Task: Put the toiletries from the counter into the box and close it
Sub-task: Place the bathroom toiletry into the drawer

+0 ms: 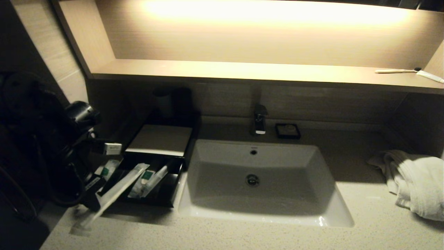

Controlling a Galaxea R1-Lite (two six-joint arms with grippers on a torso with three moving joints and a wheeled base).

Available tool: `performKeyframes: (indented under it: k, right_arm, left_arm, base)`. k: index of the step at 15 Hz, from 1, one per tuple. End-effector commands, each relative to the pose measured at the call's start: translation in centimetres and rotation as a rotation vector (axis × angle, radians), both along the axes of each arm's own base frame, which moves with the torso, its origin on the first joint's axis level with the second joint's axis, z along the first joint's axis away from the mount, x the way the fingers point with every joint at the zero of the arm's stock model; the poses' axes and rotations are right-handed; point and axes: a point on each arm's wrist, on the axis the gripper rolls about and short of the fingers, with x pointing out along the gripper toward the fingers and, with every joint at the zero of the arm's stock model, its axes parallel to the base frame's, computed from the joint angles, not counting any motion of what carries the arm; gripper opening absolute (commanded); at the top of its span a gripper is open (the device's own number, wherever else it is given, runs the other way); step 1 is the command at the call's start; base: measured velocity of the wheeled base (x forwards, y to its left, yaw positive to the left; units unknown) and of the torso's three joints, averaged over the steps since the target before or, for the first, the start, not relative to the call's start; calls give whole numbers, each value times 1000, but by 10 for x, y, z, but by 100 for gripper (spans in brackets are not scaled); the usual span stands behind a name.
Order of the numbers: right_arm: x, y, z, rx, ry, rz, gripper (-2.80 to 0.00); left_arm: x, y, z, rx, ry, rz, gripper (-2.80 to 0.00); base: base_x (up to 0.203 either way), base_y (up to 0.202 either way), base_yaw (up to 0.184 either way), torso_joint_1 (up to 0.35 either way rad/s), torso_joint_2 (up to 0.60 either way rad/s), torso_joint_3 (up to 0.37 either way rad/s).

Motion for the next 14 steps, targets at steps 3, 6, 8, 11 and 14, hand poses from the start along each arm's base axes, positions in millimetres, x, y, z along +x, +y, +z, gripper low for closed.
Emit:
performKeyframes:
  k: [3,6,8,11,14]
  right_arm:
    - [0,0,0,0,0,0,-280]
    - [0,0,0,0,0,0,-280]
    - [0,0,0,0,0,0,-280]
    - [0,0,0,0,0,0,-280]
    - [0,0,0,0,0,0,-280]
  left_arm:
    - [28,-5,-15,3,44,-4,-280]
    - [43,-8,-22,2,48,-2,-280]
    - [54,-11,-27,2,52,-8,-280]
    - [67,-13,-30,0,39,5,-280]
    - [79,-15,-32,-2,21,12,-280]
  base:
    - [0,0,0,0,0,0]
    - [0,0,0,0,0,0]
    - [0,0,0,0,0,0]
    - [0,0,0,0,0,0]
    - [0,0,0,0,0,0]
